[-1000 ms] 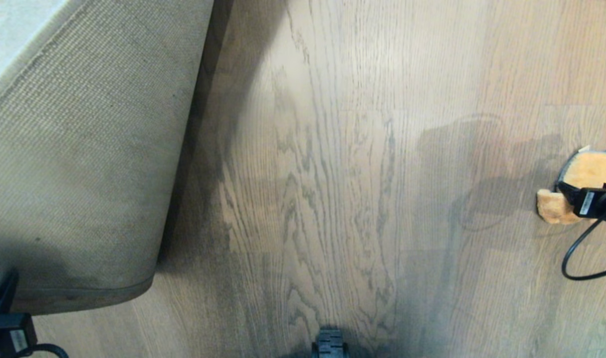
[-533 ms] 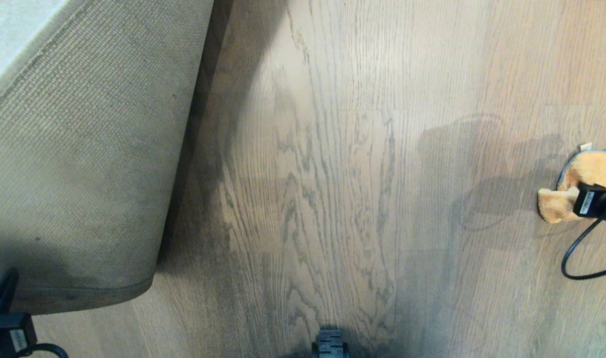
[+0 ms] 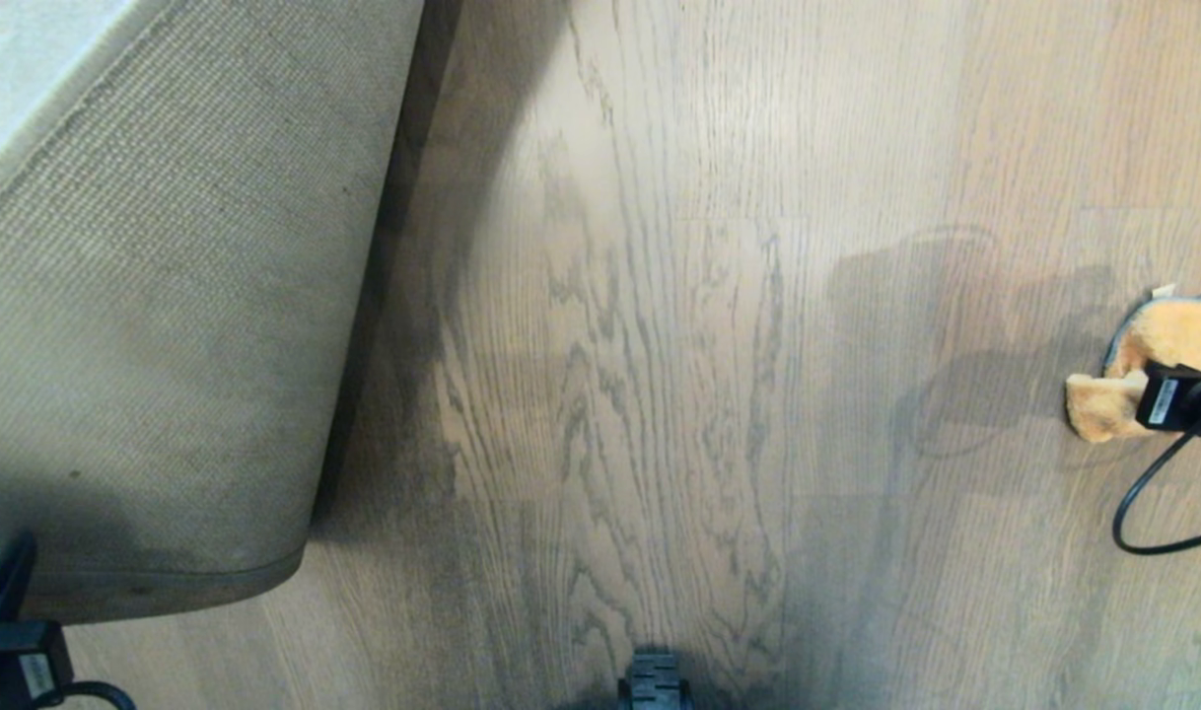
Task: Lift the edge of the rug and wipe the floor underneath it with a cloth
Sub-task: Pick up the rag
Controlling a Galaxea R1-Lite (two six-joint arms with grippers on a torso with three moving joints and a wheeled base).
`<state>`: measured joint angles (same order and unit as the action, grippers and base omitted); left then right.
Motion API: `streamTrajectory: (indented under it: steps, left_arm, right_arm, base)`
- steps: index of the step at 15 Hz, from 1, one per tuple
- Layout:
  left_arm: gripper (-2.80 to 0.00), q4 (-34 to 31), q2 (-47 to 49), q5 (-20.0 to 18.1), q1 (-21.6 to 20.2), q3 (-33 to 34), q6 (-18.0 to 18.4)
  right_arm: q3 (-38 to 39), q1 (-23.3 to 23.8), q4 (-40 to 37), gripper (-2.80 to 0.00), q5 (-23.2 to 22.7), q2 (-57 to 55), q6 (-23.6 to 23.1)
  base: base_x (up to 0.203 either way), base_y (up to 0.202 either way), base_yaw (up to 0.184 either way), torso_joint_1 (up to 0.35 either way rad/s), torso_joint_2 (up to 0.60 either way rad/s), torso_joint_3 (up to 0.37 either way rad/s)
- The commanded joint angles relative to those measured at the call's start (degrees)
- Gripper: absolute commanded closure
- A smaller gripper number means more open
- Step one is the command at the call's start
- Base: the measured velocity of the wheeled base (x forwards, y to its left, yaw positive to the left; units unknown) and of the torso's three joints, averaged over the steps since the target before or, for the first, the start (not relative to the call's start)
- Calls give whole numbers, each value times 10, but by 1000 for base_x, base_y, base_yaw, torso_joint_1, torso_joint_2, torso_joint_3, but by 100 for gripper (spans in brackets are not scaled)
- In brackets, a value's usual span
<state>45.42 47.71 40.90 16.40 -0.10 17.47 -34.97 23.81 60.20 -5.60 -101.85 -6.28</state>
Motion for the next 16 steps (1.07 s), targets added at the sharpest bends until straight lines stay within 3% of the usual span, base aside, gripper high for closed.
streamTrajectory:
  steps: [1,10,16]
  left_arm:
    - [0,3,0,2,0,0,0]
    - [0,2,1,12,6,0,0]
    - [0,3,2,13,6,0,0]
  right_arm:
    - [0,0,4,0,0,1,0]
    - [9,-12,4,0,-12,32,-1]
    - [54,-104,4,0,-17,93,15]
  base:
    - [0,0,0,0,0,0]
    - [0,0,0,0,0,0]
    - [0,0,0,0,0,0]
